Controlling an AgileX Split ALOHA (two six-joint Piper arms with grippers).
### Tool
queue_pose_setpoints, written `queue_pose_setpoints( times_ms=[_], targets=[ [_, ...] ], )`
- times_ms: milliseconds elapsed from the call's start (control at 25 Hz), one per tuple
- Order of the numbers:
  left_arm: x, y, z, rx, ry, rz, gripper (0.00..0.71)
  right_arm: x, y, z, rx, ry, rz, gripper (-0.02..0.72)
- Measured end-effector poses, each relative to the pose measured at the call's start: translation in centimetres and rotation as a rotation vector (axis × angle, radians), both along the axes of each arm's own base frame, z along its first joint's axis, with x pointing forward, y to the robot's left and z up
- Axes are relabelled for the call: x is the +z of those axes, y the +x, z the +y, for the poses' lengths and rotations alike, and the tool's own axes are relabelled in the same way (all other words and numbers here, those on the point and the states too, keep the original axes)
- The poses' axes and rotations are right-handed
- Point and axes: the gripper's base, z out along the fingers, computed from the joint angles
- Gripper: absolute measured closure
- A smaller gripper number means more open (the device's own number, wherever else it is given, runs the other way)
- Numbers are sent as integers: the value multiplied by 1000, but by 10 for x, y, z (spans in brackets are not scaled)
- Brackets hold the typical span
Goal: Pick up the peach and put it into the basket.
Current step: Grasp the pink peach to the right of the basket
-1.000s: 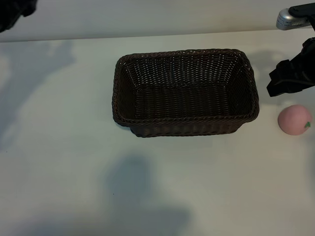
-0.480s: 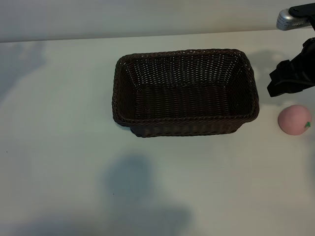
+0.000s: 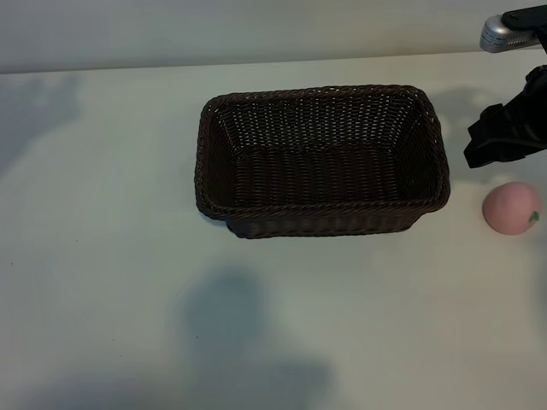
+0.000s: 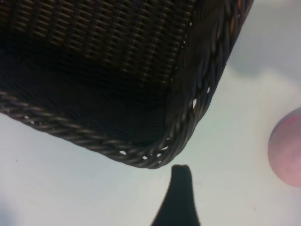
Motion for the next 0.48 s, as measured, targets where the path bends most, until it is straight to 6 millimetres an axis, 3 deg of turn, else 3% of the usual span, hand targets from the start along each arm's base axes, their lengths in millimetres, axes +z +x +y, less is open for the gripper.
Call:
queue_pose_setpoints(
  times_ms=[480],
  targets=[
    [0,-1,-1,-14,-3,4,116,0,0,0,0,0,0,109]
  ],
)
